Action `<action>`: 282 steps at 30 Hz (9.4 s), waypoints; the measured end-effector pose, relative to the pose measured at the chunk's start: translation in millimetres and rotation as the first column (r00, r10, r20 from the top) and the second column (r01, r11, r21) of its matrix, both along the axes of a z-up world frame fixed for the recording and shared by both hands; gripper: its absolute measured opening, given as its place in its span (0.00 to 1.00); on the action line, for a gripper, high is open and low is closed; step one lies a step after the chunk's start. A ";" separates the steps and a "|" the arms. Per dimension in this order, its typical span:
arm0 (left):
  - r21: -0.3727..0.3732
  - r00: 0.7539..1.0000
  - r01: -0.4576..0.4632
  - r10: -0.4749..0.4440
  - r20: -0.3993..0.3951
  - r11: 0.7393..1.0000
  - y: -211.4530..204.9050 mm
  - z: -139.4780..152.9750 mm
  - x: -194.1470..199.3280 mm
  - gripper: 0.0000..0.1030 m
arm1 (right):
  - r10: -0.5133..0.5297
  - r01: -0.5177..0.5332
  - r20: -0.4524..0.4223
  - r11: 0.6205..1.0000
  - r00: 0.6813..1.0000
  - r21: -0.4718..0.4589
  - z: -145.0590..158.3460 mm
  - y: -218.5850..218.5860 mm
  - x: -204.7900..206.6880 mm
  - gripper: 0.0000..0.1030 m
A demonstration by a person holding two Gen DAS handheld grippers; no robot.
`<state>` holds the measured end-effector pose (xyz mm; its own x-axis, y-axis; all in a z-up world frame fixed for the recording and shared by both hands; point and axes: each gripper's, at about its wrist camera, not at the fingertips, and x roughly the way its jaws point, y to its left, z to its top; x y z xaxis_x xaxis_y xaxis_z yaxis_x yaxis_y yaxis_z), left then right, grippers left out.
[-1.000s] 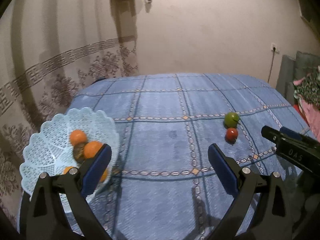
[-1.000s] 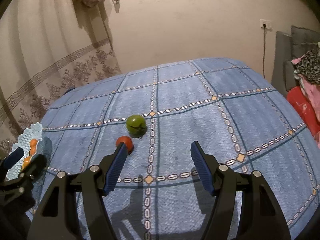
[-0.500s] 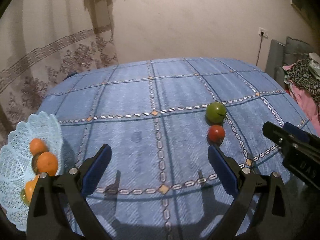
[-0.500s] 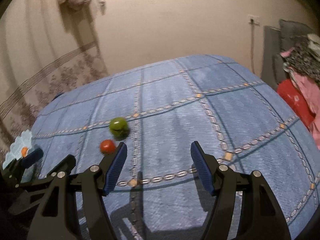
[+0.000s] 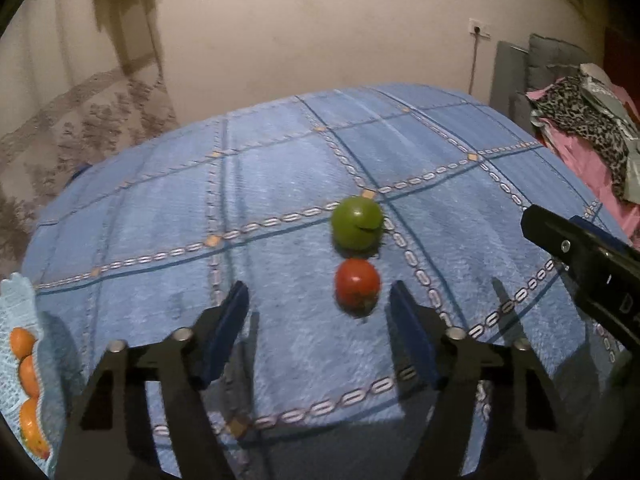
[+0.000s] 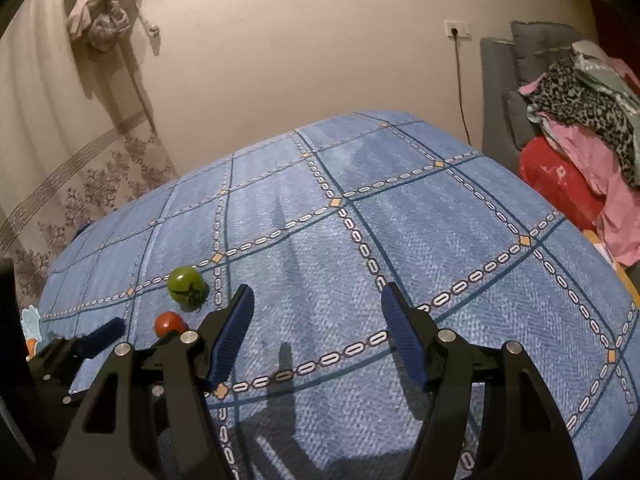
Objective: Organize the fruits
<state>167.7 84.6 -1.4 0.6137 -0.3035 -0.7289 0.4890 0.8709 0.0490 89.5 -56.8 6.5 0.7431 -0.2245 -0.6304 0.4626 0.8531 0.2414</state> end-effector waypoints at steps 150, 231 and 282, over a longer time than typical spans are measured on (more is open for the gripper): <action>-0.228 0.771 -0.599 0.630 0.094 0.767 325.9 61.6 -81.5 0.83 | 0.751 -0.751 0.017 0.660 0.660 0.013 47.7 273.8 34.9 0.55; -0.190 0.732 -0.647 0.671 0.117 0.739 333.4 64.0 -125.7 0.94 | 0.773 -0.773 -0.002 0.634 0.634 0.030 47.8 256.1 22.6 0.32; -0.015 0.724 -0.670 0.659 0.204 0.742 288.6 37.9 -147.7 0.97 | 0.718 -0.703 0.068 0.693 0.693 -0.157 36.4 231.2 -21.8 0.93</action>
<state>20.0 373.2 36.4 0.7656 0.2707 -0.5836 -0.2375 0.9620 0.1346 67.7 174.4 42.9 0.7734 0.3396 -0.5353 -0.3183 0.9383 0.1355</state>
